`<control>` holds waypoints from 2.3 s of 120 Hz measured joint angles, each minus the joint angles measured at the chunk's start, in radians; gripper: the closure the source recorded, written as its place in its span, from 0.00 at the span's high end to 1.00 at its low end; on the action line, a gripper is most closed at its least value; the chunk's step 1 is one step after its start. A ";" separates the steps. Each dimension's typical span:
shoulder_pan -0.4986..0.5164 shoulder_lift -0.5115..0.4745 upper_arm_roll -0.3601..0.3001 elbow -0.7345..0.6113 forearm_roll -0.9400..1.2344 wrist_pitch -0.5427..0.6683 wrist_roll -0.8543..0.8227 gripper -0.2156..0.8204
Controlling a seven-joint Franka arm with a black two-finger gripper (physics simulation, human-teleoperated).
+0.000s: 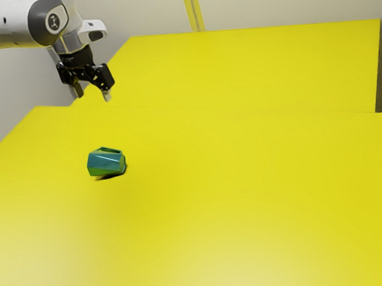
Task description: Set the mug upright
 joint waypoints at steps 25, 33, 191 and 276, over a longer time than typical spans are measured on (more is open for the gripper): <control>-0.005 -0.033 0.017 -0.053 -0.030 0.059 -0.004 0.79; -0.018 -0.096 0.034 -0.140 -0.044 0.086 -0.011 0.79; 0.597 0.088 -0.124 -0.662 -1.547 0.697 1.502 0.79; 0.602 0.180 -0.156 -0.681 -1.655 0.705 1.953 0.76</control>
